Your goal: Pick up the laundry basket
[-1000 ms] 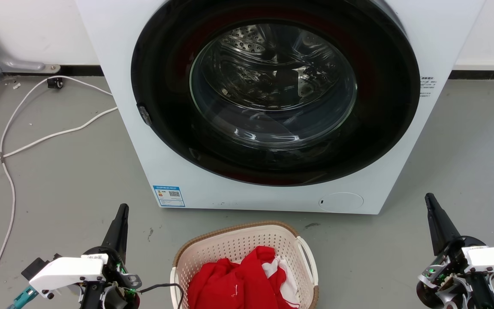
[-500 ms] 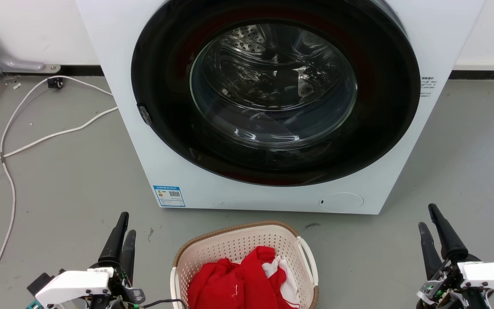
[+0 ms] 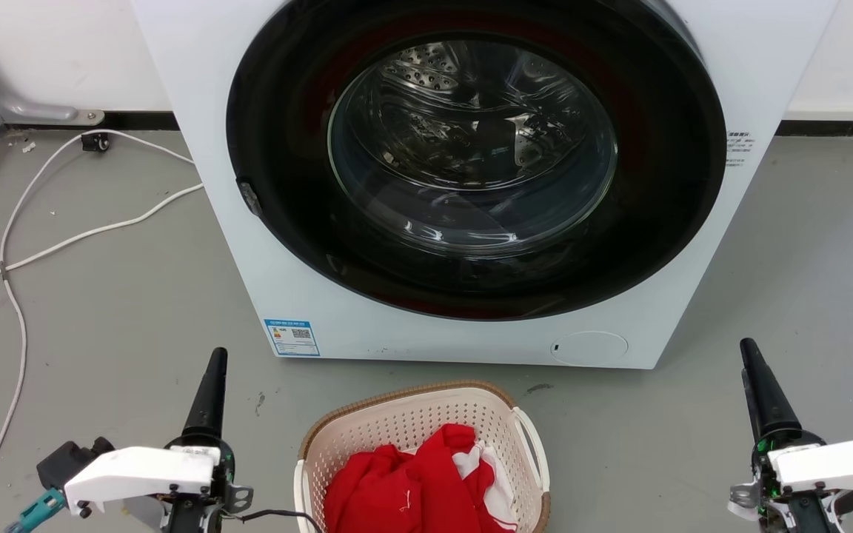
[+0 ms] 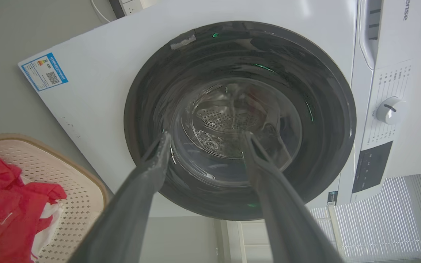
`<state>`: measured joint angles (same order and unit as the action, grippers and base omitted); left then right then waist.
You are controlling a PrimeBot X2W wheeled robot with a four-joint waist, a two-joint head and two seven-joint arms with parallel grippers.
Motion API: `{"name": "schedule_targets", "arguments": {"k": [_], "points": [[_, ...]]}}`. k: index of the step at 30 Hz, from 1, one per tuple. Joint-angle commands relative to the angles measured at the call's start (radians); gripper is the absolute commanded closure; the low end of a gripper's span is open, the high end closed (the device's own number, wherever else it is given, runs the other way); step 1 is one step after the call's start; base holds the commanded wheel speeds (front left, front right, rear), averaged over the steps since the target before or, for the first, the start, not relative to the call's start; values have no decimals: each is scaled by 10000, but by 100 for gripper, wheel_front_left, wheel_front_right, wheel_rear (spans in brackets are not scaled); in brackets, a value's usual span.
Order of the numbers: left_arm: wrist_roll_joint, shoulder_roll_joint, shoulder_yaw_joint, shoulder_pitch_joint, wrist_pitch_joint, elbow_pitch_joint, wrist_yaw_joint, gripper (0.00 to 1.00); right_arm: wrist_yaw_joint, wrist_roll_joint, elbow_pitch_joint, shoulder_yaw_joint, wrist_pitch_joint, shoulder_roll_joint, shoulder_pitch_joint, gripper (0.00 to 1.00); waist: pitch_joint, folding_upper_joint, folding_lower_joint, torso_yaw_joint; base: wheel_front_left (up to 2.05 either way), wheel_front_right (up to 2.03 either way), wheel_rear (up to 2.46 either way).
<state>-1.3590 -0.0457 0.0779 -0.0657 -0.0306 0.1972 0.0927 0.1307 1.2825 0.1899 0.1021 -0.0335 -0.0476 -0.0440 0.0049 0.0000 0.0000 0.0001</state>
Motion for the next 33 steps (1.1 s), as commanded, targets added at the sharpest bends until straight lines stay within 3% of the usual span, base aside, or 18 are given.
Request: {"name": "schedule_targets", "arguments": {"k": [1,15,33], "points": [[484,-30,-94,-92,114,-294,-87,0,0,-585,-334,-65,137,-25,-62,0,2,0,0,0,0,0,0],[3375,-37,-715,49,750,-953,-757,0,1,-3747,-908,-365,775,-28,303,0,18,0,0,-7,0,0,0],[5780,-41,-1128,188,1323,-1497,-964,0,1,-6273,-1539,-658,1352,-31,570,0,69,0,0,9,0,0,0]]}}
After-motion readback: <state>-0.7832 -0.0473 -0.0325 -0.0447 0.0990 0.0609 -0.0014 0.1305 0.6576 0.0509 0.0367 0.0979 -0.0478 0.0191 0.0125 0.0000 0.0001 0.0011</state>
